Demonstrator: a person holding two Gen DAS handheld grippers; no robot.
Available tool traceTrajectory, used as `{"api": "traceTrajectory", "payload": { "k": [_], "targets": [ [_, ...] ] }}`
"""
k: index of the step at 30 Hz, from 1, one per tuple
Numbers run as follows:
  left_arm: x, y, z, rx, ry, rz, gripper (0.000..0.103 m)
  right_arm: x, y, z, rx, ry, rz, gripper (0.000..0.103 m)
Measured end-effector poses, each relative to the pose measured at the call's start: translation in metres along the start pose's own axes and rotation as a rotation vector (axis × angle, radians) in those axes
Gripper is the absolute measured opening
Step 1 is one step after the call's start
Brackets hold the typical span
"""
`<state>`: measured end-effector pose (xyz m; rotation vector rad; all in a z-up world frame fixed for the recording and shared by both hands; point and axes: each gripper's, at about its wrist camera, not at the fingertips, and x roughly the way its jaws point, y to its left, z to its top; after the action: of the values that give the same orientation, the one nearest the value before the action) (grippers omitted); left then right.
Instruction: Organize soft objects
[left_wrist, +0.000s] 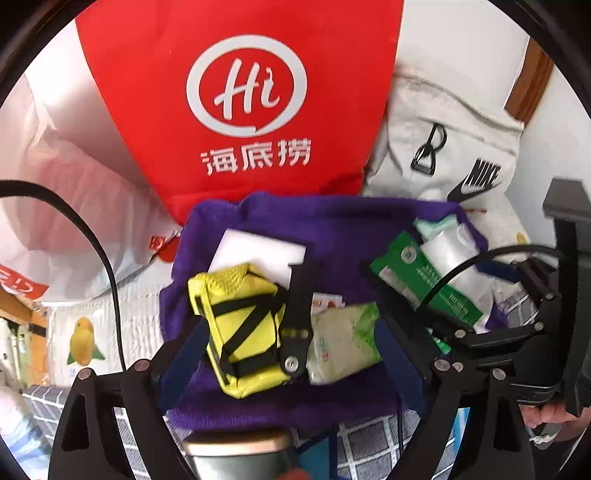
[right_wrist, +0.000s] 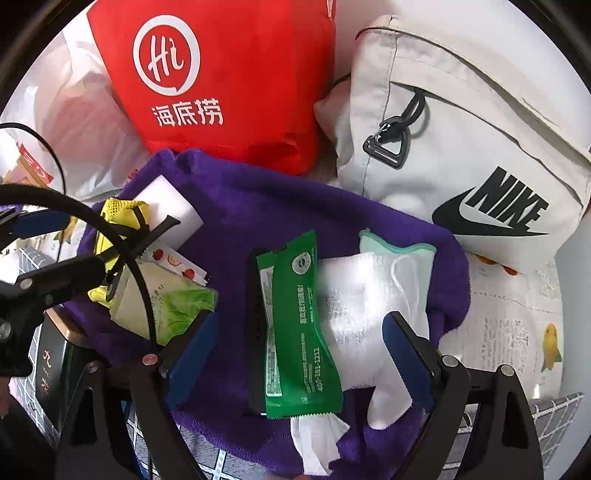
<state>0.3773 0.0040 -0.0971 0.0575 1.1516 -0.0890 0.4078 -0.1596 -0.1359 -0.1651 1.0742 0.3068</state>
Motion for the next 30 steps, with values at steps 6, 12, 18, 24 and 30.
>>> {"api": "traceTrajectory", "payload": {
  "k": [6, 12, 18, 24, 30],
  "targets": [
    [-0.020, -0.016, -0.008, 0.036, 0.017, 0.028, 0.091, -0.016, 0.009, -0.003, 0.004, 0.006, -0.031, 0.098],
    [-0.052, -0.022, -0.037, 0.051, 0.018, 0.034, 0.090, -0.048, 0.021, -0.027, -0.013, -0.007, -0.059, 0.098],
    [-0.088, -0.024, -0.080, 0.027, -0.023, 0.037, 0.090, -0.084, 0.031, -0.064, 0.035, -0.023, -0.038, 0.098],
    [-0.121, -0.020, -0.125, -0.030, -0.069, 0.032, 0.090, -0.124, 0.038, -0.104, 0.111, -0.057, -0.010, 0.098],
    [-0.161, -0.014, -0.169, -0.088, -0.134, 0.051, 0.090, -0.181, 0.057, -0.144, 0.100, -0.132, -0.028, 0.099]
  ]
}}
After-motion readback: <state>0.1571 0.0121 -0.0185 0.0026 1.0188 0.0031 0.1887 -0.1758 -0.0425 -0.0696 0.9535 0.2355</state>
